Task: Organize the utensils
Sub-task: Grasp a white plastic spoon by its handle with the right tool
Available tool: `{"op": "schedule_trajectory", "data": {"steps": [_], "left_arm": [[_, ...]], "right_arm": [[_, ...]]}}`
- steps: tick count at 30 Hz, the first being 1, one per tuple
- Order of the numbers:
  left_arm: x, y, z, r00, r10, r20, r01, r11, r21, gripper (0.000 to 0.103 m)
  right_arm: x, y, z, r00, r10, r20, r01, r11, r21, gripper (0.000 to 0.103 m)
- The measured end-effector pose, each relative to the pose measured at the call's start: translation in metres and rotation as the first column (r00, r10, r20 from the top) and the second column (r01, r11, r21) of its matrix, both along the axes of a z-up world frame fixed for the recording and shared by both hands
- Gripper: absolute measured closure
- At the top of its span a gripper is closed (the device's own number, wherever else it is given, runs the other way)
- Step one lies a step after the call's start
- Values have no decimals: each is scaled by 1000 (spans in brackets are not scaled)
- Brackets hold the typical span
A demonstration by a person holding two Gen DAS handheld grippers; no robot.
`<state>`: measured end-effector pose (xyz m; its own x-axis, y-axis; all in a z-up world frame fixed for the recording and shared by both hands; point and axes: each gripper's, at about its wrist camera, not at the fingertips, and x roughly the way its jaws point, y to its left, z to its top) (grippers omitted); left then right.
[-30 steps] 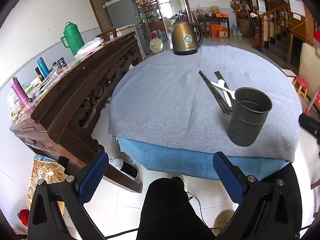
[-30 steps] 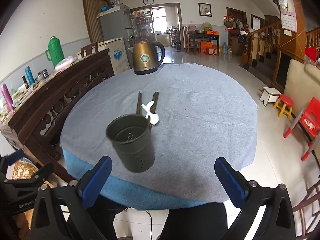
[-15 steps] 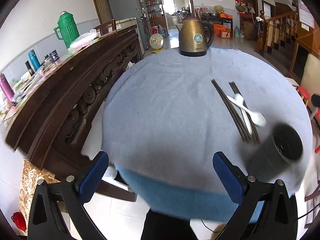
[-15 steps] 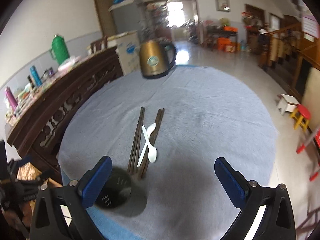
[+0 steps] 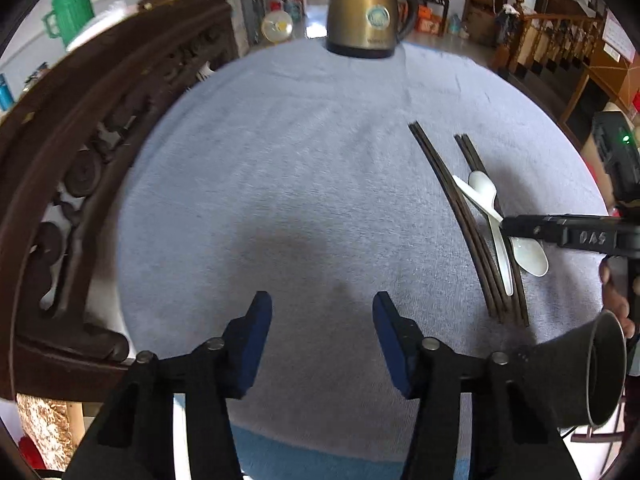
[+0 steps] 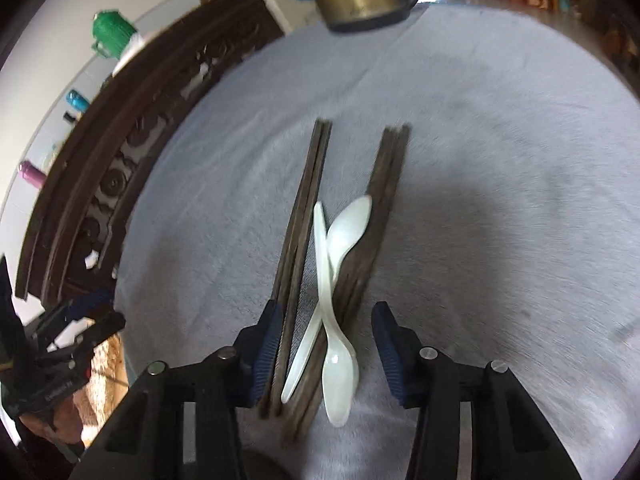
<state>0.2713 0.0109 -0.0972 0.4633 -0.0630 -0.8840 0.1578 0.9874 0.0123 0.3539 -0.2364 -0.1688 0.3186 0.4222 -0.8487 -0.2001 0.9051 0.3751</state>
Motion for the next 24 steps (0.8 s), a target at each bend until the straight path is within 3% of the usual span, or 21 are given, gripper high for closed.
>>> {"op": "schedule_trajectory", "data": {"steps": [1, 3, 5, 10, 14, 19, 24], "left_arm": [[5, -3, -2, 1000, -6, -6, 7, 1000, 4, 50], [12, -10, -3, 1000, -24, -9, 24, 1000, 5, 50], [18, -18, -5, 999, -51, -11, 51, 999, -4, 53], [37, -46, -10, 993, -112, -32, 111, 993, -26, 55], [55, -74, -14, 985, -164, -56, 161, 986, -53, 55], [74, -114, -21, 967, -244, -75, 239, 968, -70, 55], [86, -144, -32, 943, -321, -81, 319, 947, -40, 55]], "right_arm": [[-1, 3, -5, 1000, 10, -10, -10, 1000, -8, 56], [-5, 7, -7, 1000, 26, 17, -26, 999, -31, 78], [-7, 5, -11, 999, 26, 23, -25, 999, -34, 89], [-19, -22, -12, 999, -17, 47, 16, 1000, 19, 93], [-31, -57, -9, 993, -99, 62, 89, 986, 142, 93], [-45, -94, -13, 975, -214, 59, 194, 952, 236, 93], [-57, -123, -22, 954, -299, 24, 279, 912, 301, 93]]}}
